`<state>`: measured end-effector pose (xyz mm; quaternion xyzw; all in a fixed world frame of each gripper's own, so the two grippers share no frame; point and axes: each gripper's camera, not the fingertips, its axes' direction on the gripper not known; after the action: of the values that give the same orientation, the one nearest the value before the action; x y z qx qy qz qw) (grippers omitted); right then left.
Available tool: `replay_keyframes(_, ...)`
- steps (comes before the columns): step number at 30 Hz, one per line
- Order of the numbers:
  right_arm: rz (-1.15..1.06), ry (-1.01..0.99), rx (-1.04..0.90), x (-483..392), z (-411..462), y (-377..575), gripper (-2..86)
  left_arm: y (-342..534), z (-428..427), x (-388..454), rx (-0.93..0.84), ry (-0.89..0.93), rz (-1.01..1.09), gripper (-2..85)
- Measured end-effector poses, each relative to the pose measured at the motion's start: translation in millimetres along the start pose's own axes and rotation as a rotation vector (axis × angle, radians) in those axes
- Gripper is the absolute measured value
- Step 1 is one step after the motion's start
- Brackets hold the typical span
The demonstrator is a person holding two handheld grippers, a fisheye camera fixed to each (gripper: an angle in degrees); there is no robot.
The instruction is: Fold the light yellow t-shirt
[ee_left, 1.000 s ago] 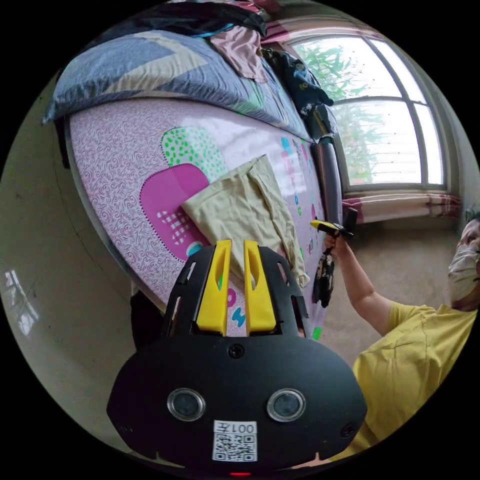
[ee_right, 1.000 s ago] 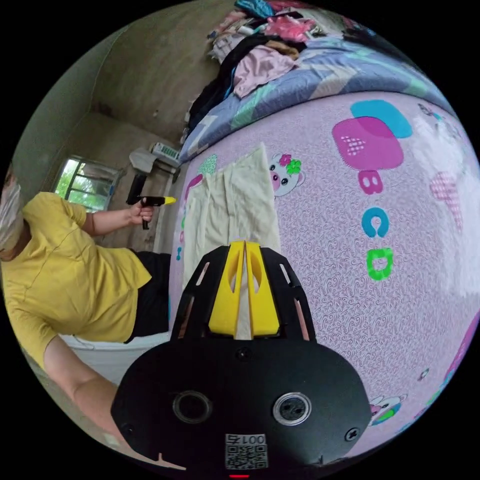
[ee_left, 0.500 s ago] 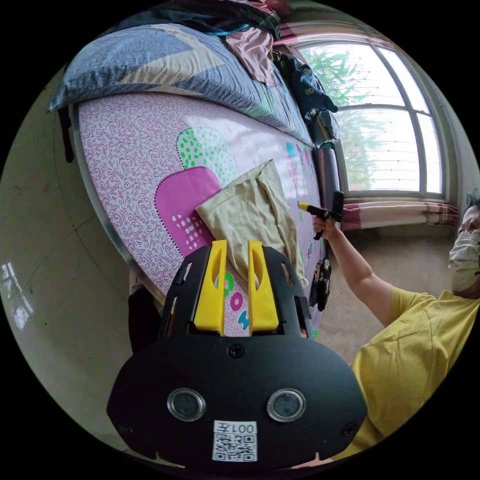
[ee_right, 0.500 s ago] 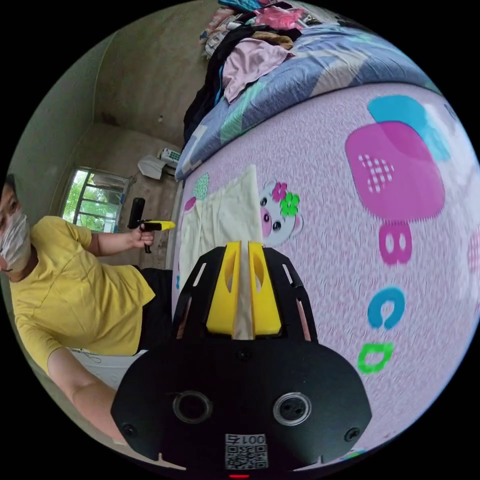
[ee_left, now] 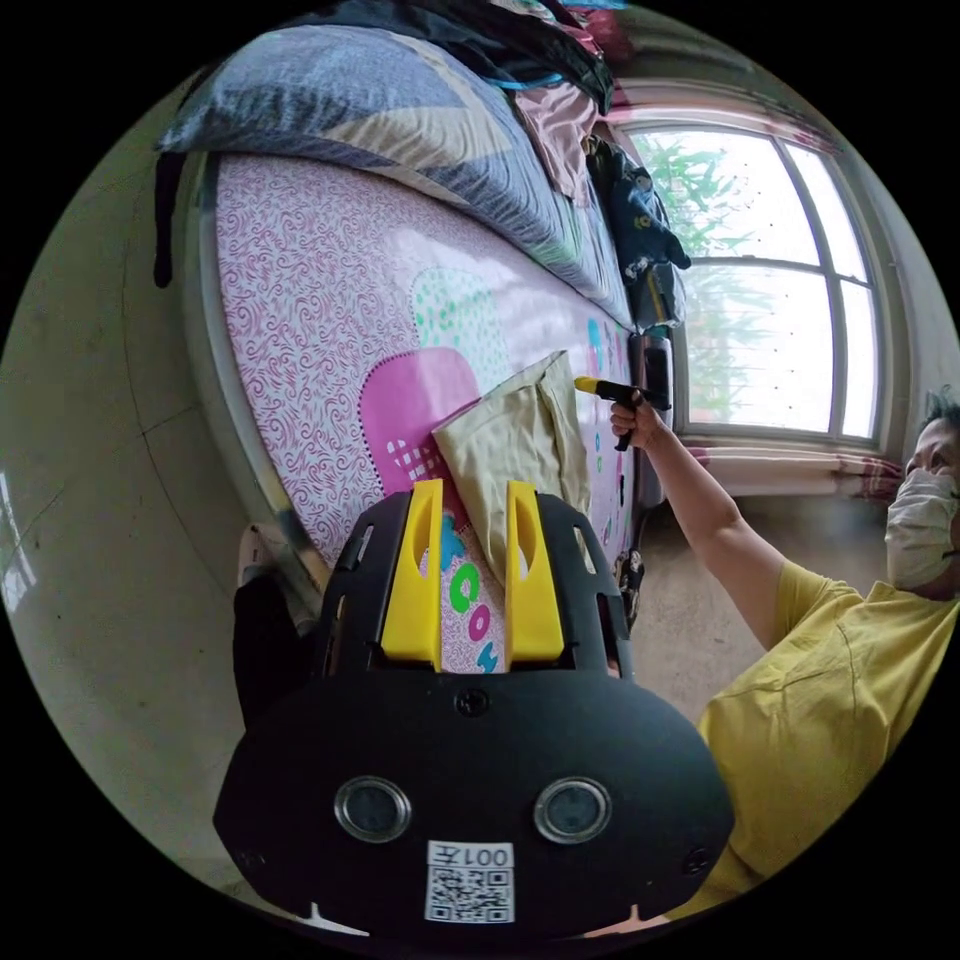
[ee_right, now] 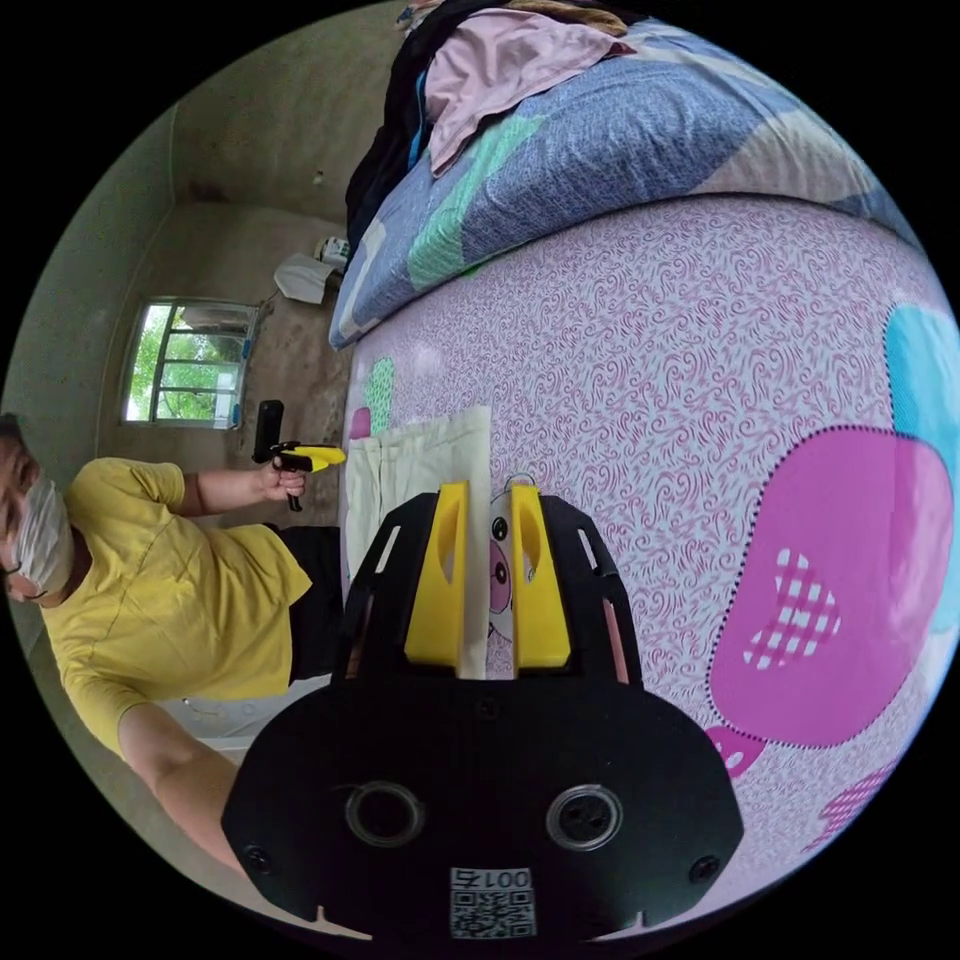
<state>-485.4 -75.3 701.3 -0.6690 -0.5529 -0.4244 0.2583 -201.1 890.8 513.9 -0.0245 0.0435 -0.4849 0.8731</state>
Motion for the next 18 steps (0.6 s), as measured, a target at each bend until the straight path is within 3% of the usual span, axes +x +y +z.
replay_keyframes(18,-0.060,-0.158,-0.143,15,-2,-68,6.0,-14,-7,-24,-0.020,0.055,-0.031,4.7)
